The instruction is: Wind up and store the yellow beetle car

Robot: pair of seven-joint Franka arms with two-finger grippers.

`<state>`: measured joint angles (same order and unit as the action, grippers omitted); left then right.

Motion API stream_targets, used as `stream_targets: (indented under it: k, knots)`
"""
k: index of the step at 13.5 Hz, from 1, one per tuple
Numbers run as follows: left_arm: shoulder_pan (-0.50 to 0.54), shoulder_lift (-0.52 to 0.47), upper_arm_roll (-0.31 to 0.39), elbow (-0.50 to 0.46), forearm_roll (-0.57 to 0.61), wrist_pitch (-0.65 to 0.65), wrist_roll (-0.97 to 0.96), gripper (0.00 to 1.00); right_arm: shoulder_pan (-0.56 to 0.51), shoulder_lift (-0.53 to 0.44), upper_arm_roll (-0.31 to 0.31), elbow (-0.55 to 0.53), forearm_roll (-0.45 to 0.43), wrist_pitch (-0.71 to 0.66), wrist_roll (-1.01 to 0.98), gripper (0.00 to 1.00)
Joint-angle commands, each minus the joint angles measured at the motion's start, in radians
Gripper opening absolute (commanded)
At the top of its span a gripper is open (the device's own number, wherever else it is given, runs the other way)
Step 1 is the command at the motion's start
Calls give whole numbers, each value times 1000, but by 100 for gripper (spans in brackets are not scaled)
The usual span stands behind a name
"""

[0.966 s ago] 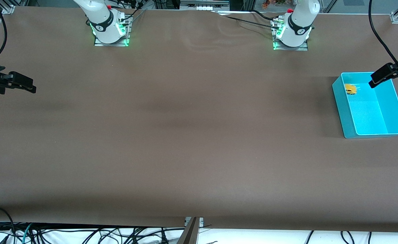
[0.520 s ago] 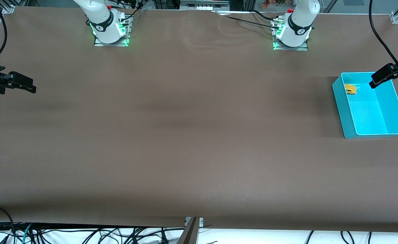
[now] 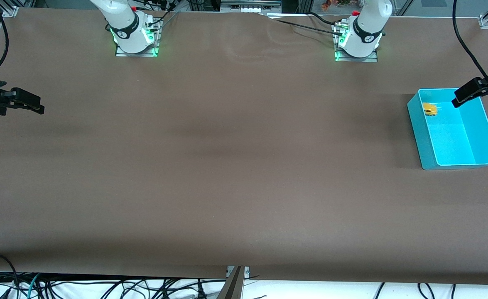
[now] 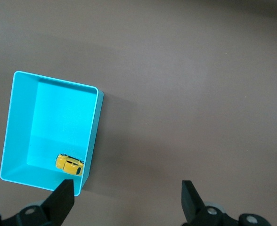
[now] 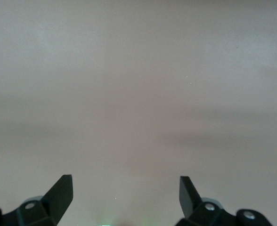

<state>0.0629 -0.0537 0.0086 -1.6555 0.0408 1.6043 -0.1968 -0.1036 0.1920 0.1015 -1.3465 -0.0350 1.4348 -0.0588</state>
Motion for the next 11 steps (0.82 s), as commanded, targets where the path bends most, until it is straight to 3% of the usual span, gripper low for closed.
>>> stream_targets:
  k: [1, 11]
  knots:
    - [15, 12, -12, 28, -28, -15, 19, 100, 1, -11, 0, -8, 13, -4, 13, 100]
    - [15, 12, -21, 26, -28, -17, 17, 100, 1, -11, 0, -8, 13, -5, 14, 100]
